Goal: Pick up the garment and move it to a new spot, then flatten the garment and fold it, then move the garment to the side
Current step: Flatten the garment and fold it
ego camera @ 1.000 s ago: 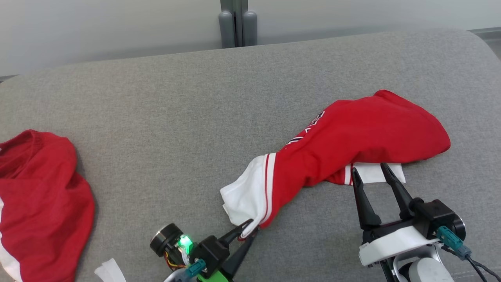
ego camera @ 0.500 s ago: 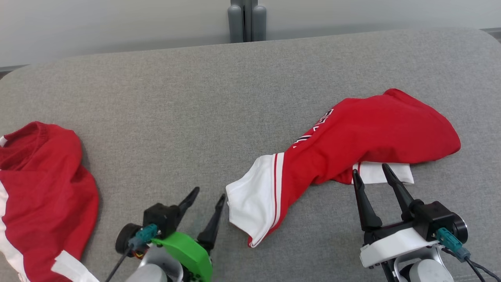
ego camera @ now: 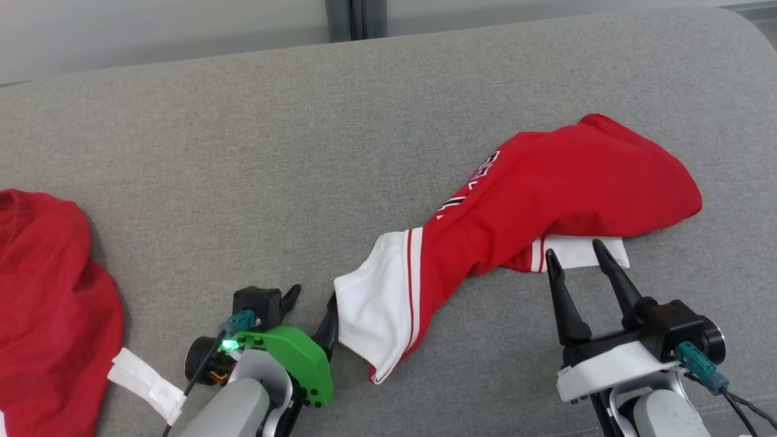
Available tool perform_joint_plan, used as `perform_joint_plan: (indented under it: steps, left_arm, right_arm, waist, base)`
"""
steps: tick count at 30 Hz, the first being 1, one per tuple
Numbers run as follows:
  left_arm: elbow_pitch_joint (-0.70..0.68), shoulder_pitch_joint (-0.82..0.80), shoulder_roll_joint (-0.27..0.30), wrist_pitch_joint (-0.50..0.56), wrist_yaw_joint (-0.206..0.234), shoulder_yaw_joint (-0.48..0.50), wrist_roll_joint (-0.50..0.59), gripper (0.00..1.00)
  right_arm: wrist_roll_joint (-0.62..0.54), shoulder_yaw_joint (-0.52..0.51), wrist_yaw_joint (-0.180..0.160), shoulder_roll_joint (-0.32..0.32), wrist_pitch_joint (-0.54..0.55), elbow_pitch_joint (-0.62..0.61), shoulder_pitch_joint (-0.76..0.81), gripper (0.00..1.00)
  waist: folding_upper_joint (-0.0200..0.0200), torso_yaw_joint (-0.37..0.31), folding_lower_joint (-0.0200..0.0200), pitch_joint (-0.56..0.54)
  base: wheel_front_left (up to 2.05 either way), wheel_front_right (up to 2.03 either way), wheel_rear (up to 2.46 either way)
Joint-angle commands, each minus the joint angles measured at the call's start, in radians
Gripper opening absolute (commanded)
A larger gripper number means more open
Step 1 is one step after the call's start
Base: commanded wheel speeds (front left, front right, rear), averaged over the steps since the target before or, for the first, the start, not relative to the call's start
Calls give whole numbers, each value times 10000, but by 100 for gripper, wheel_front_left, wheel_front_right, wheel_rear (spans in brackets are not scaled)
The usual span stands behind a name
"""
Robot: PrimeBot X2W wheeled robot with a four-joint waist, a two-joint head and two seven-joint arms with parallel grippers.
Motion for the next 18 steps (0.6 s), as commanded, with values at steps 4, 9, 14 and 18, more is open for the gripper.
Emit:
perform_joint_plan:
  steps: [4, 9, 14, 18]
  left_arm:
    - [115, -31, -173, -631, 280, 189, 32, 100]
    - [-461, 282, -330, -770, 208, 17, 19, 100]
    - [-1217, 568, -337, -685, 133, -220, 29, 100]
    - [-1685, 704, -194, -515, 43, -473, 111, 100]
  right_arm:
    - [-63, -27, 1, -31, -23, -15, -6, 100]
    - [-85, -79, 1, -27, -23, -24, 93, 100]
    - [-103, -83, 1, -29, -23, -31, 59, 100]
    - [-102, -69, 1, -37, -23, -31, 75, 100]
  waist:
    - [0, -115, 0, 86]
    - [0, -72, 0, 47]
    - [0, 4, 0, 43]
    - [0, 56, 0, 48]
  base:
    - [0, 0, 0]
    - [0, 0, 0]
    - [0, 0, 0]
    - [0, 0, 0]
